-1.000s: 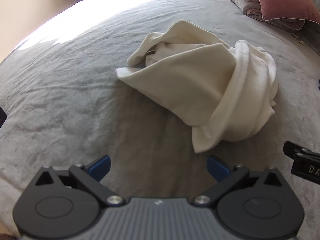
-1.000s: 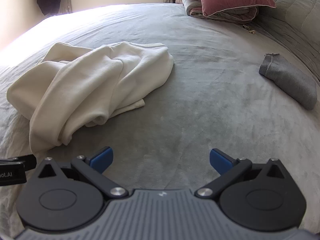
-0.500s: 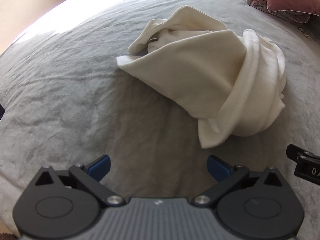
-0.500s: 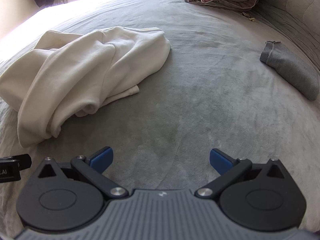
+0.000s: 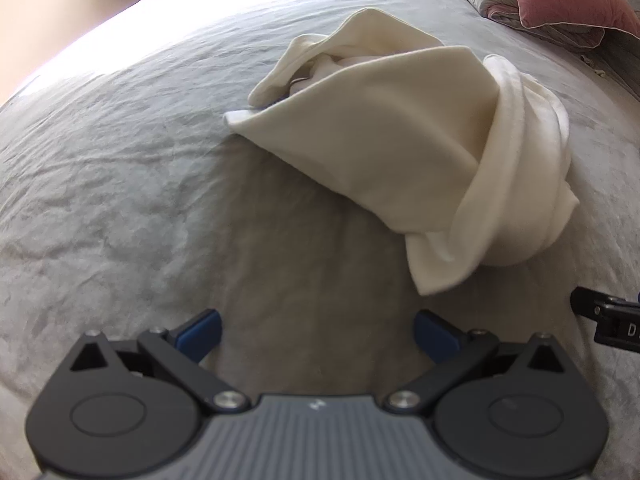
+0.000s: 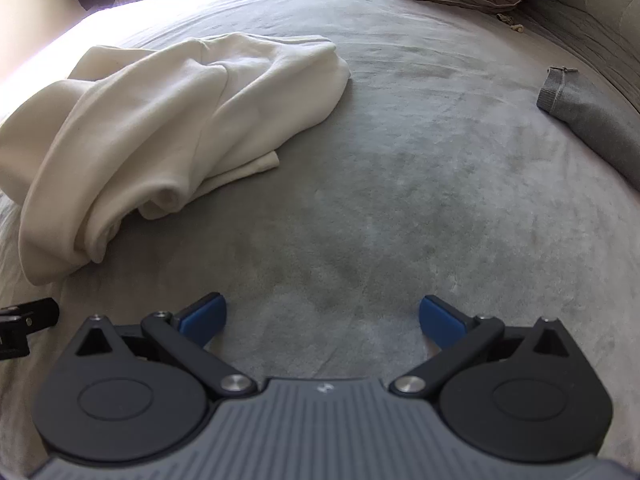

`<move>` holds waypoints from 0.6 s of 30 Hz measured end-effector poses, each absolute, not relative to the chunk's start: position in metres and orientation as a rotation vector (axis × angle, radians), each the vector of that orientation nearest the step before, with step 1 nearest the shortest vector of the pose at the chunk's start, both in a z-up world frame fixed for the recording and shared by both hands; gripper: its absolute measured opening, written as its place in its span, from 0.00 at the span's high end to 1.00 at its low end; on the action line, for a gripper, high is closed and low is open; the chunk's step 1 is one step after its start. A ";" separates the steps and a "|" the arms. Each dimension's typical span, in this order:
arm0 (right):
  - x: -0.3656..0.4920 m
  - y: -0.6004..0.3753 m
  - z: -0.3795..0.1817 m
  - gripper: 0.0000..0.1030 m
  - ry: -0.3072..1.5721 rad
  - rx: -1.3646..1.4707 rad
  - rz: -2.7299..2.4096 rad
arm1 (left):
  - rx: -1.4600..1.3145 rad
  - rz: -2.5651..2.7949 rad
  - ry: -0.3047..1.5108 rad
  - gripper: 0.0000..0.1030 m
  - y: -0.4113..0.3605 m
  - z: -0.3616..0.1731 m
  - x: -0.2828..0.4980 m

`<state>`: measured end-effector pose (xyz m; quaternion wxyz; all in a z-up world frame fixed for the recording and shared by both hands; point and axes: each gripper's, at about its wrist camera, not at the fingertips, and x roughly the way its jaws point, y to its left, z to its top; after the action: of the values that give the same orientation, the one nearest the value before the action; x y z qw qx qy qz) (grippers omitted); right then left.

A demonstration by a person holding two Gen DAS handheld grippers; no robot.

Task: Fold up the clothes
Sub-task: 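Move both grippers toward the crumpled white sweatshirt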

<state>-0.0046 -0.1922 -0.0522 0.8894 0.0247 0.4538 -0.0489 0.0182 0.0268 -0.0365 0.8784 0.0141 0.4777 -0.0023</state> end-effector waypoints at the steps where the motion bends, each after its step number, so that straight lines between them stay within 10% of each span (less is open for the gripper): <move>1: -0.005 -0.192 -0.053 0.00 0.941 0.048 -0.103 | 0.031 -0.004 0.998 0.00 0.026 -0.037 0.018; 18: 0.004 -0.172 -0.003 0.00 0.877 0.108 0.059 | 0.064 -0.138 0.853 0.00 0.044 0.001 0.023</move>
<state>0.0040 -0.1717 -0.0034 0.9035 0.0524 0.4245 0.0284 0.0229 0.0439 0.0012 0.9076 0.0308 0.4133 -0.0670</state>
